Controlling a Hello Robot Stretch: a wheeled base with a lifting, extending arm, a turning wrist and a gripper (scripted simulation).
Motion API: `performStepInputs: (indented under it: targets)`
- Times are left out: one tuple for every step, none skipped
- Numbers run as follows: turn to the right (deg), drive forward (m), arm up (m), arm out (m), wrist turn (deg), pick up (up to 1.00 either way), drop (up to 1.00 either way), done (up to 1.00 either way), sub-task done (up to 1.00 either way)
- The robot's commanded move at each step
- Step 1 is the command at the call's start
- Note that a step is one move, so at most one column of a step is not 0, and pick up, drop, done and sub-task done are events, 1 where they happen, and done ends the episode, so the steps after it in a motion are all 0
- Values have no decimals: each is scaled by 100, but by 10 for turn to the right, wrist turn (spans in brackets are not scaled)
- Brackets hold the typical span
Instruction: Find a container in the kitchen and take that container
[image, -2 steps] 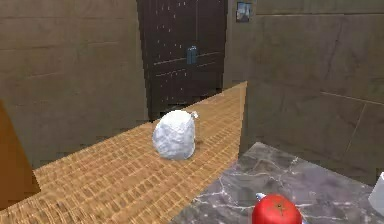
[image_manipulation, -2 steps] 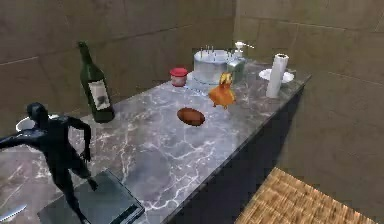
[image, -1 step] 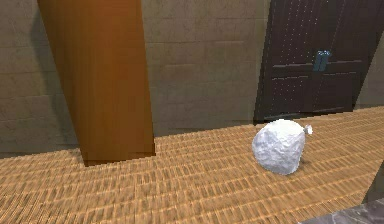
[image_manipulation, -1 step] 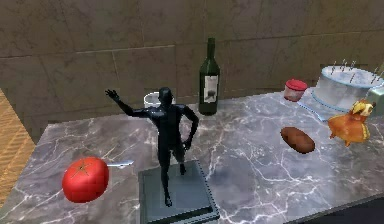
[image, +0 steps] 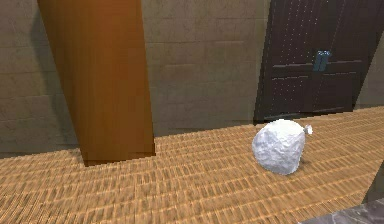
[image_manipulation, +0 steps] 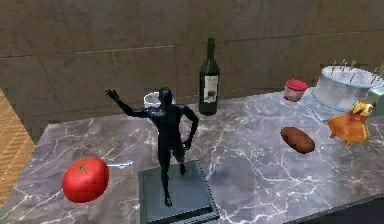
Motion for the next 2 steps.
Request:
performStepInputs:
  targets:
    - [0,0,38,0,0,0,0,0,0]
    - [0,0,0,40,0,0,0,0,0]
